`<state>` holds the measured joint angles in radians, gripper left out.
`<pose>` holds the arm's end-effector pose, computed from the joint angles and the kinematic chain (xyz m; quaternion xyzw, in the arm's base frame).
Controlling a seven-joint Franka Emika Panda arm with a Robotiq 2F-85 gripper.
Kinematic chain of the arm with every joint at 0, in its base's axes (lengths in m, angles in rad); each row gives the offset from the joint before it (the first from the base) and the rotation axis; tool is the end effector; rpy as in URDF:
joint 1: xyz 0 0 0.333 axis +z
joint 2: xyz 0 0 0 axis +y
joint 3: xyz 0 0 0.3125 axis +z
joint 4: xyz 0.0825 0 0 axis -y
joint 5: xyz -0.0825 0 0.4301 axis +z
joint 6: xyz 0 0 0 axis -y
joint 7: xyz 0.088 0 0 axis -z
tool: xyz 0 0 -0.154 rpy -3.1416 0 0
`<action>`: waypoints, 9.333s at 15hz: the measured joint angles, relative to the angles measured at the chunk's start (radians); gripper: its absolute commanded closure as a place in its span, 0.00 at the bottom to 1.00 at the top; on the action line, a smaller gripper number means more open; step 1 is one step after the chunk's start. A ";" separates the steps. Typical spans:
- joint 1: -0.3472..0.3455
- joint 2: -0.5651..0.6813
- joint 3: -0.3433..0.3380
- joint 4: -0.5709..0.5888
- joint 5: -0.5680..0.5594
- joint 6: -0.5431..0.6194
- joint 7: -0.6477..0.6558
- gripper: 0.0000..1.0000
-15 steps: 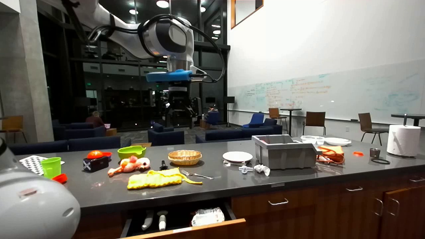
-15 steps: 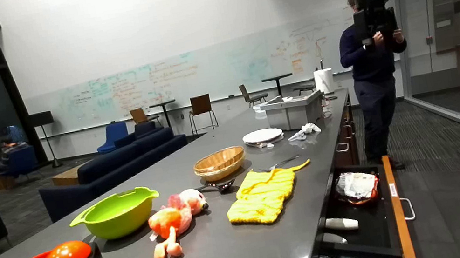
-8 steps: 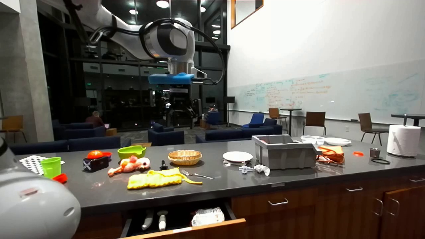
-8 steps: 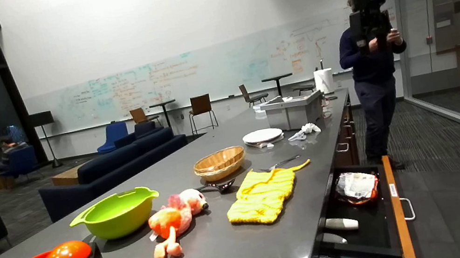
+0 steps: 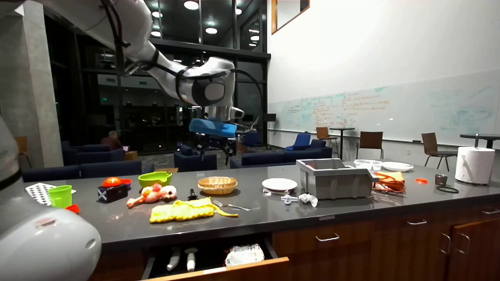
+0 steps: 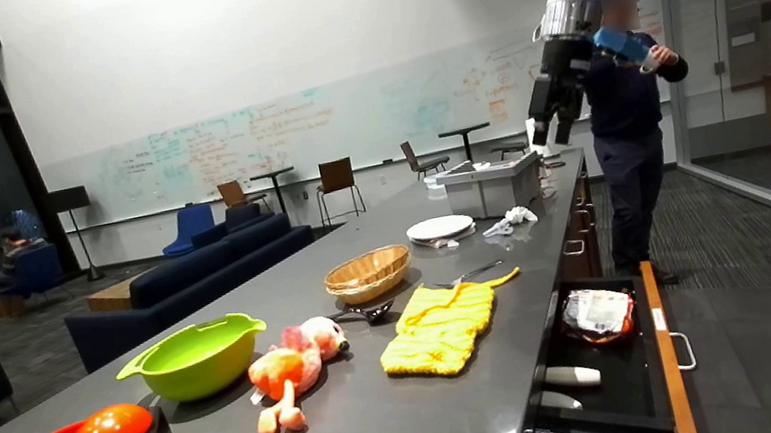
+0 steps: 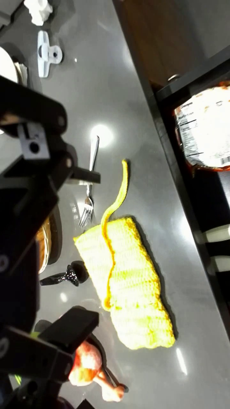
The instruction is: Fold the yellow cloth in half.
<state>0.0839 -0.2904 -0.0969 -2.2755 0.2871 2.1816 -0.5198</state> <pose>0.5344 0.0140 0.4273 -0.9694 -0.1792 -0.1283 0.1085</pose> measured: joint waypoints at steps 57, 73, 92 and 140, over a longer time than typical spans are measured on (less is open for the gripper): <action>-0.082 0.773 0.320 0.374 0.439 0.413 -0.661 0.00; -0.044 0.724 0.314 0.223 -0.123 0.443 -0.392 0.39; -0.061 0.678 0.327 0.268 -0.168 0.447 -0.277 0.99; 0.101 0.735 0.392 0.328 -0.073 0.015 -0.287 0.99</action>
<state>0.1852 0.4451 0.2953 -1.9473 0.2138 2.1965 -0.8065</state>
